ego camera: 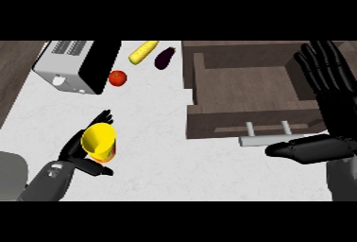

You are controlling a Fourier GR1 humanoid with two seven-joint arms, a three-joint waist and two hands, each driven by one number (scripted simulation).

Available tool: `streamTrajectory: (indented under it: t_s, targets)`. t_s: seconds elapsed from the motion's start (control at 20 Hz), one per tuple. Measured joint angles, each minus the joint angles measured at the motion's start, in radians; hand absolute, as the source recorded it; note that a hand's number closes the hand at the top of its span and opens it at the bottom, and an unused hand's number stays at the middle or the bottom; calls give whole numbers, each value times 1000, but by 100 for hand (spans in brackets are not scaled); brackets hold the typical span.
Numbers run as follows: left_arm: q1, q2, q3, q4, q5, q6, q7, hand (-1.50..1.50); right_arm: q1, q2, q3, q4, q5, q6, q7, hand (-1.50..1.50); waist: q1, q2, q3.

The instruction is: Pick up the cup, place it into the drawer and close the drawer

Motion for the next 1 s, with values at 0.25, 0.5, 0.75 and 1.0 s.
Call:
streamTrajectory:
  t_s: [0.25, 0.5, 0.75, 1.0]
  targets:
    - [-16, -32, -10, -5, 13, -55, 20, 150, -13, -4, -7, 10, -7, 1, 8, -150, 2, 1, 0]
    - [-4, -34, -6, -62, 16, 16, -60, 150, 4, -10, -14, 9, -4, 5, 1, -150, 6, -1, 0]
    - [-20, -57, 19, -91, 37, 81, -107, 150, -12, -13, -20, 26, -5, 6, -2, -150, 11, -2, 0]
    - [-4, -92, 131, -102, 141, 159, -134, 150, 7, -16, -32, 19, -12, 8, -4, -150, 21, -6, 2]
